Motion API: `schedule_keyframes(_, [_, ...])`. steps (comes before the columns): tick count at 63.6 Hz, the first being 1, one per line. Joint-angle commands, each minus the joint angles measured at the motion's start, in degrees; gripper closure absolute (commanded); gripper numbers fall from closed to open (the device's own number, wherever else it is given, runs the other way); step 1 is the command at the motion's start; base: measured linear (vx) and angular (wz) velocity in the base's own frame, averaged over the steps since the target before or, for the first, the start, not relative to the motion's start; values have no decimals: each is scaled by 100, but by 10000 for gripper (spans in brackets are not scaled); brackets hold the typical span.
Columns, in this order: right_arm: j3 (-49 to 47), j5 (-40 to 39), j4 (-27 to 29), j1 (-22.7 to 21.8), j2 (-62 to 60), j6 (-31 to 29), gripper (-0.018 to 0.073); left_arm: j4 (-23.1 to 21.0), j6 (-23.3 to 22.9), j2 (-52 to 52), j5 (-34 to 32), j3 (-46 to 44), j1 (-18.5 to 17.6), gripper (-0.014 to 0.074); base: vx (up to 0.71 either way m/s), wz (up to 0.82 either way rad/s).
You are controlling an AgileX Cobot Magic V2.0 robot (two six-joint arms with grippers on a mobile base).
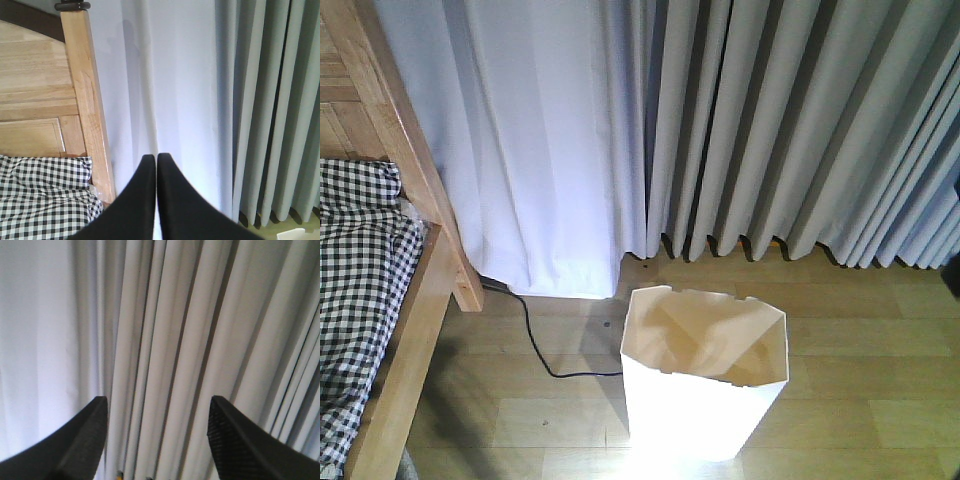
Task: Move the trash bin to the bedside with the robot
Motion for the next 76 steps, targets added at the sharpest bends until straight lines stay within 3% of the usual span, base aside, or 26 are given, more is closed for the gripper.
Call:
schedule_keyframes(1, [248,-513,460,15,-523,37,133,-7,-20,-32,-422,-138,6,603,0,0])
schedule_keyframes(11, [960,-875,941,15,-1259,-27,133,-7,-20,-32,-422,-138,6,603,0,0])
schedule_keyframes(22, [1198,-508,914,15,-1770,-67,134,-7,-20,-32,-422,-138,6,603,0,0])
schedule_keyframes(28, [1198,-239,788,15,-1827,-396,167,-7,-20,-32,-422,-138,6,603,0,0])
schedule_keyframes(34, [1198,-23,738,15,-1827,-678,266,-7,-20,-32,-422,-138,6,603,0,0])
schedule_keyframes(46, [1198,-27,792,15,-1827,-677,572,-7,-20,-32,-422,-138,6,603,0,0])
schedule_keyframes(76, [1198,-27,801,15,-1827,-677,568,-7,-20,-32,-422,-138,6,603,0,0])
